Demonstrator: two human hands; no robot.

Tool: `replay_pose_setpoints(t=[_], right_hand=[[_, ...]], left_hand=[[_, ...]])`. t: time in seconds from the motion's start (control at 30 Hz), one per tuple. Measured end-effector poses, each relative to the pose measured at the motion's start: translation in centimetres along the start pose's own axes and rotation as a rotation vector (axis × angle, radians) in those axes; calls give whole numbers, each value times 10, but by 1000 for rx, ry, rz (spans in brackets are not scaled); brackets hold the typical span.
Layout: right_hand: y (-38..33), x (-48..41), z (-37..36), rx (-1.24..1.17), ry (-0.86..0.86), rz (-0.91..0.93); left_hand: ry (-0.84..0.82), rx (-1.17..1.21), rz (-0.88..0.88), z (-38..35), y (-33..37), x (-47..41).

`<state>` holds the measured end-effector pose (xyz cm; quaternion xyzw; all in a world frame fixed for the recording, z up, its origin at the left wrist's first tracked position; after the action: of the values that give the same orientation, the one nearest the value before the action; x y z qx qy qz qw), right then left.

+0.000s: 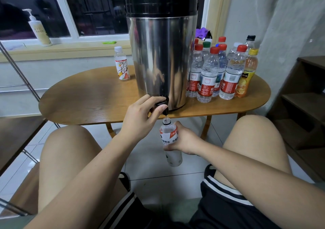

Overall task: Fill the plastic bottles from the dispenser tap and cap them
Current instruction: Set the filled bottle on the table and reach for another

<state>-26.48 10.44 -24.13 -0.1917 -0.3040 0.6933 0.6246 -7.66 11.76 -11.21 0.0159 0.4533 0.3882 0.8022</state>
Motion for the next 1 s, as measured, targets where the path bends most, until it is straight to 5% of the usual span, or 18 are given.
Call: replay_pose_setpoints(t=[1.0], right_hand=[[-1,2,1,-20,12,7]], left_hand=[[-2,23,13,0,0,1]])
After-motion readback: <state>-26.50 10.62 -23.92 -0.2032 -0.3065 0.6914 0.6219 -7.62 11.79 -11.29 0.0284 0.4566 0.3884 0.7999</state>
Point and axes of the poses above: each hand's wrist, its own x-axis away from the middle knuckle, its own z-axis out of the back of the hand, y = z × x, the point moved 5 cm from there along -x, towards the middle knuckle
